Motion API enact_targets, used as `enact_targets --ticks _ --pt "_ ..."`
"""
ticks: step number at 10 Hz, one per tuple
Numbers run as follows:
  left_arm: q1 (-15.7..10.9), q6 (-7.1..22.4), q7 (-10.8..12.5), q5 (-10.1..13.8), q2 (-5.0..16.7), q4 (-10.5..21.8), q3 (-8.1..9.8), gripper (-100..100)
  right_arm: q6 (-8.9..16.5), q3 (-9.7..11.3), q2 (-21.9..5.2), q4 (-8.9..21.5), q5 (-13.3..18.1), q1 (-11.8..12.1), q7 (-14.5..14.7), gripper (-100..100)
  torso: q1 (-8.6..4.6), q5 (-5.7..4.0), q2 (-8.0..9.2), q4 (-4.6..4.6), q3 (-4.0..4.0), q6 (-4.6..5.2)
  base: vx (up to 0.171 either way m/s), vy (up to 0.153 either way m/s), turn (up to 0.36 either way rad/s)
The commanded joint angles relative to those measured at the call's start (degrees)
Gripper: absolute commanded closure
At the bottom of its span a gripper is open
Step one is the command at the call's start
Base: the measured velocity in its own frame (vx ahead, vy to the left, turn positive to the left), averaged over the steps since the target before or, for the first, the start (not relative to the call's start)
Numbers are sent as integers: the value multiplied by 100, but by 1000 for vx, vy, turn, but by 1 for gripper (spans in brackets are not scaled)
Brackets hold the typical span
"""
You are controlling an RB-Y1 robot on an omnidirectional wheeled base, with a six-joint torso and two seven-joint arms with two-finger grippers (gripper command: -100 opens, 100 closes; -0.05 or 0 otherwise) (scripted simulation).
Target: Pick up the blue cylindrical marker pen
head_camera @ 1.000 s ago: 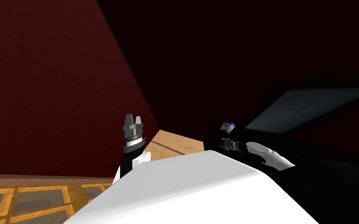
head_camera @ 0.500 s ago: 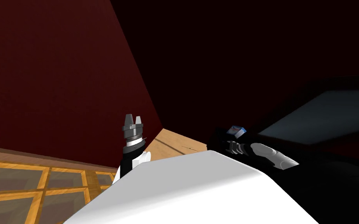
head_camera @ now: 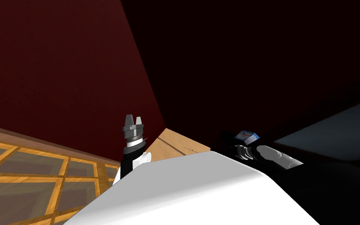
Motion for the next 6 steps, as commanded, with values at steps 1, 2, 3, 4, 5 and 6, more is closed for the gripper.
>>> enact_targets --ticks 1,2,3,4,5,6 --pt "0 0 0 0 0 0 0 0 -45 -3 13 221 79 -54 111 -100 0 0 0 0 0 0 23 7 126" --pt "0 0 0 0 0 0 0 0 -39 49 -31 392 298 -52 104 -100 -1 0 0 0 0 3 33 12 157" --pt "0 0 0 0 0 0 0 0 -33 99 -68 528 456 -47 96 -100 0 0 -3 -1 -1 1 51 16 250" --pt "0 0 0 0 0 0 0 0 -33 99 -68 548 501 -47 96 -100 1 -1 -10 -2 -6 -2 41 5 86" --pt "1 0 0 0 0 0 1 0 -26 146 -96 689 687 -38 87 -100 -1 0 -7 -2 -4 5 36 6 83" --pt "1 0 0 0 0 0 0 0 -19 191 -116 815 853 -27 77 -100 0 0 -4 -1 -2 4 50 5 158"
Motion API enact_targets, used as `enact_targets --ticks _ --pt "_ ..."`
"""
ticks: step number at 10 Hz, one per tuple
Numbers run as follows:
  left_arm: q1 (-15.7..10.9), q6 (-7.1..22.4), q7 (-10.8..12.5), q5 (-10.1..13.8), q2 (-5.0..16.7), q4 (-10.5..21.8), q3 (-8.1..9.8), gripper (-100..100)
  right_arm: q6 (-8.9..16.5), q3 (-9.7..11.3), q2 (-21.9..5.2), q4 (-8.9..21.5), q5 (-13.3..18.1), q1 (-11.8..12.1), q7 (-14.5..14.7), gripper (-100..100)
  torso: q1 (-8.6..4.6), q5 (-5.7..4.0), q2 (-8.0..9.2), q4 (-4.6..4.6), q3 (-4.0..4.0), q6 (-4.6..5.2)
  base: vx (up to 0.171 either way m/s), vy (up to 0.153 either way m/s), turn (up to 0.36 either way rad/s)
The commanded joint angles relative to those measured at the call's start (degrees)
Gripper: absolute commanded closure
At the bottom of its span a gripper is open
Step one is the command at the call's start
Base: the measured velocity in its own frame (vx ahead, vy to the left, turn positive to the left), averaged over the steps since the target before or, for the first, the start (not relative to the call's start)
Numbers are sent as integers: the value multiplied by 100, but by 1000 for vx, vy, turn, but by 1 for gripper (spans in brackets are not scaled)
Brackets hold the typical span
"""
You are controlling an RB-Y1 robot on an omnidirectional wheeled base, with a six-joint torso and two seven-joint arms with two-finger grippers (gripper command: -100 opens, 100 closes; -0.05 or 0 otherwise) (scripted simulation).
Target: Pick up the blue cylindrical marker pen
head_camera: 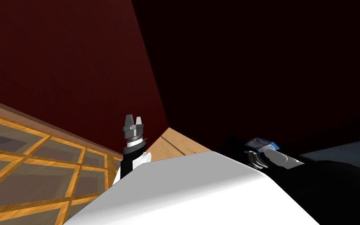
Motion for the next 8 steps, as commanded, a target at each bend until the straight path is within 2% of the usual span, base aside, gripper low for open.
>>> enact_targets --ticks 1,2,5,7,8 --pt "0 0 0 0 0 0 0 0 1 62 -32 201 245 17 6 -100 0 0 0 0 0 0 55 -1 191" --pt "0 0 0 0 0 0 0 0 1 62 -32 201 245 17 6 -100 -2 0 -2 -1 -1 1 34 -4 51" --pt "0 0 0 0 0 0 0 0 23 168 -45 459 601 65 -29 -100 0 1 6 1 3 3 34 1 90" --pt "0 0 0 0 0 0 0 0 29 146 -58 408 562 102 -48 -100 -3 -1 7 1 4 5 19 -4 14" --pt "0 0 0 0 0 0 0 0 23 144 -54 430 560 94 -18 0 -2 0 13 3 7 5 0 0 0"
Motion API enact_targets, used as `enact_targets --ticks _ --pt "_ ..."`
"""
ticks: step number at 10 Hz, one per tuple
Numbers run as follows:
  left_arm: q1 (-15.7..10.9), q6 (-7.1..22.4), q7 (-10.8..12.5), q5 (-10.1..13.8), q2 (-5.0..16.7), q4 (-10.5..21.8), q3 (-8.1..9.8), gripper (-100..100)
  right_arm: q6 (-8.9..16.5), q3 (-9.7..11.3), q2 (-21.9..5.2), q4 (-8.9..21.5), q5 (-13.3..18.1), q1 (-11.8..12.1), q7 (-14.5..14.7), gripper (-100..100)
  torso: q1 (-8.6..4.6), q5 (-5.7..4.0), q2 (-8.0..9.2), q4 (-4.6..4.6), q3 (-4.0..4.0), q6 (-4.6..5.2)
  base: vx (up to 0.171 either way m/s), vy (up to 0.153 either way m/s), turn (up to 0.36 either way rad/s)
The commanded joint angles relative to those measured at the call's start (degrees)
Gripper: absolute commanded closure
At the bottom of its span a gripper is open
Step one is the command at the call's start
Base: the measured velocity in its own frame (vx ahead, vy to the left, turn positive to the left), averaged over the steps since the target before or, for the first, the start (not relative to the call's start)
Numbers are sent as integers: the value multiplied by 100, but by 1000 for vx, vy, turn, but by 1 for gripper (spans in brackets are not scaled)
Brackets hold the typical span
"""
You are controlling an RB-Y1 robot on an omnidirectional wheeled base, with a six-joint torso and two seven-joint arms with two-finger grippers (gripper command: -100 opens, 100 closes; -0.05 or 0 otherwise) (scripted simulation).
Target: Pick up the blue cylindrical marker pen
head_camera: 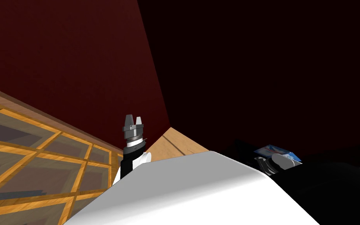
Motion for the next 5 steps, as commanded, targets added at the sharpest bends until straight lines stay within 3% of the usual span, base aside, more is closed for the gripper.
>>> enact_targets --ticks 1,3,4,5 --pt "0 0 0 0 0 0 0 0 184 85 179 100 12 17 32 -100 0 0 0 0 0 0 33 -39 73" --pt "0 0 0 0 0 0 0 0 306 142 298 167 20 28 53 -100 -19 -5 -9 -2 -5 0 41 -57 35" --pt "0 0 0 0 1 0 1 0 226 116 238 148 19 0 27 -100 -22 -6 -14 -3 -8 -1 24 -28 11" --pt "0 0 0 0 0 0 0 0 244 120 249 161 16 -1 50 100 -13 -3 -8 -2 -5 0 4 -5 0"
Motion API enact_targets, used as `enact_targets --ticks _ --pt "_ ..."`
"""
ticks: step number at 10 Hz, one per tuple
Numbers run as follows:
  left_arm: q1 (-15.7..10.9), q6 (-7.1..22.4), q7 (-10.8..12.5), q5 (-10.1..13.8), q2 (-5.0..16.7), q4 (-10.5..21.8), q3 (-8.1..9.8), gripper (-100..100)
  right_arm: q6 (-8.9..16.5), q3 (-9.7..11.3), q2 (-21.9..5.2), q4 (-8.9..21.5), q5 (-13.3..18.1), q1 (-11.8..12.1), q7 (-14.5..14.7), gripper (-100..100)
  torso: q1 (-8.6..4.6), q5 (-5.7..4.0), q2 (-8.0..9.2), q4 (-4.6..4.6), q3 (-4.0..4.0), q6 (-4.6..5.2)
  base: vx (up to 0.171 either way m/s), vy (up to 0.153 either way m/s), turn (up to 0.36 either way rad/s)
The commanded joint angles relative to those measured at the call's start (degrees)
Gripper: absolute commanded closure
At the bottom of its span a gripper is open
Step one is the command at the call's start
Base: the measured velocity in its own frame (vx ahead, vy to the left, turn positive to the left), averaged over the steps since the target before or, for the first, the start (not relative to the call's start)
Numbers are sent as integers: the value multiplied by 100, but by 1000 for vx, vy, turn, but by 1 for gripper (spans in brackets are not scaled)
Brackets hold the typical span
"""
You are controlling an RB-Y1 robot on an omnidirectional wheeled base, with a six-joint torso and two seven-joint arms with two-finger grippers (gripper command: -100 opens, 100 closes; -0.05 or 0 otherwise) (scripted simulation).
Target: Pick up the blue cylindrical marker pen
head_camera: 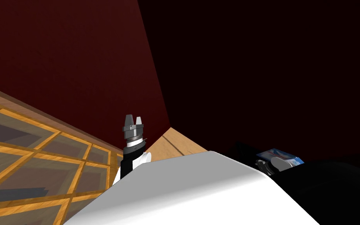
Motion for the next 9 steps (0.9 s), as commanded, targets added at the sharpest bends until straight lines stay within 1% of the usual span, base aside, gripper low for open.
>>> enact_targets --ticks 1,4,5,6,7,8,9 --pt "0 0 0 0 0 0 0 0 0 0 0 0 0 0 0 100 0 0 0 0 0 0 -2 1 -14" --pt "0 0 0 0 0 0 0 0 0 -1 -2 0 0 -1 0 100 -1 -2 2 0 1 0 1 -1 4" --pt "0 0 0 0 0 0 0 0 1 -1 -2 0 0 -1 0 0 0 -2 3 0 1 0 0 0 0" --pt "0 0 0 0 0 0 0 0 -181 -91 -188 -126 -13 7 -37 100 0 -2 3 0 2 0 -35 50 -80" --pt "0 0 0 0 0 0 0 0 -211 -105 -218 -143 -15 4 -42 100 19 5 15 1 8 5 -56 78 -66" --pt "-1 0 0 0 -1 0 -1 0 -141 -83 -204 -199 1 55 -126 100 30 5 23 3 12 4 -24 35 -11" --pt "-1 0 0 0 0 0 -1 0 -166 -91 -205 -175 -7 43 -87 0 19 3 17 2 9 3 -4 7 -3"
